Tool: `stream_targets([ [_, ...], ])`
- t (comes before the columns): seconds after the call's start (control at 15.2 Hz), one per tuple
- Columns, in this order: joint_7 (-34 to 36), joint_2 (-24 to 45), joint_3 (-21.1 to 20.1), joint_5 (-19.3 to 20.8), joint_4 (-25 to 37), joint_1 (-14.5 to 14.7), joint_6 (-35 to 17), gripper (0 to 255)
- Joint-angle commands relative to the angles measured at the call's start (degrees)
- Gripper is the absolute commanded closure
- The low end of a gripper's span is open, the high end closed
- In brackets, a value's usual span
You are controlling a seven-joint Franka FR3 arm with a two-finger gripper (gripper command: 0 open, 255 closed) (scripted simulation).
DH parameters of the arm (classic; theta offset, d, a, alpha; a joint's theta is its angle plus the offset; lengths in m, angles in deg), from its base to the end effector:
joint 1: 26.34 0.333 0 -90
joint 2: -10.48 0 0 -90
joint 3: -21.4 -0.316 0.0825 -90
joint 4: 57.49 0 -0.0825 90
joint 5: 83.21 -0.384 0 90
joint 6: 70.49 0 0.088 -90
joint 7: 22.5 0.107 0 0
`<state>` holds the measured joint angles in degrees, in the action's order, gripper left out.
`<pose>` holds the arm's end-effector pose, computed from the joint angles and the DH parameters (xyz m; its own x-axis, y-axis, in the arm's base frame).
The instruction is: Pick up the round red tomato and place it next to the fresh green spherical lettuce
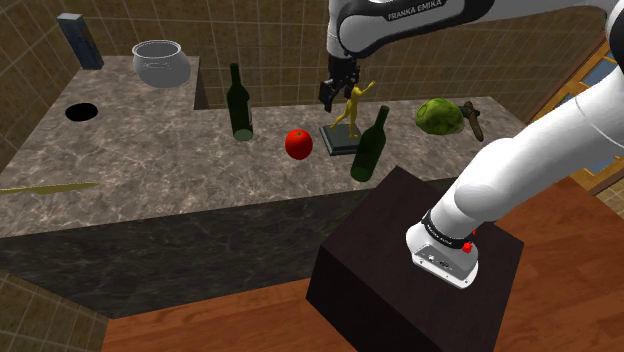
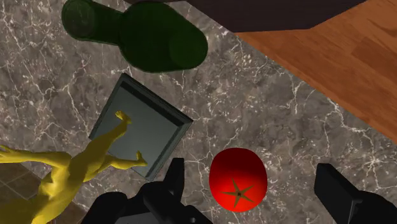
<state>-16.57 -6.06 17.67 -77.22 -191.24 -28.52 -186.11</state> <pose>0.4535 0.0071 0.4479 0.9992 -0.0339 -0.0196 -0.0315 -0.9930 0.1138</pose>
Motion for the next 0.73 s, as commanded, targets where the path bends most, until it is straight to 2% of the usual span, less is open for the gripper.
stream_targets([
  [0.0,0.85,4.66,-0.17,0.18,1.67,-0.12,-2.72,0],
  [0.66,3.61,27.41,0.1,1.45,14.93,-0.54,-10.8,0],
])
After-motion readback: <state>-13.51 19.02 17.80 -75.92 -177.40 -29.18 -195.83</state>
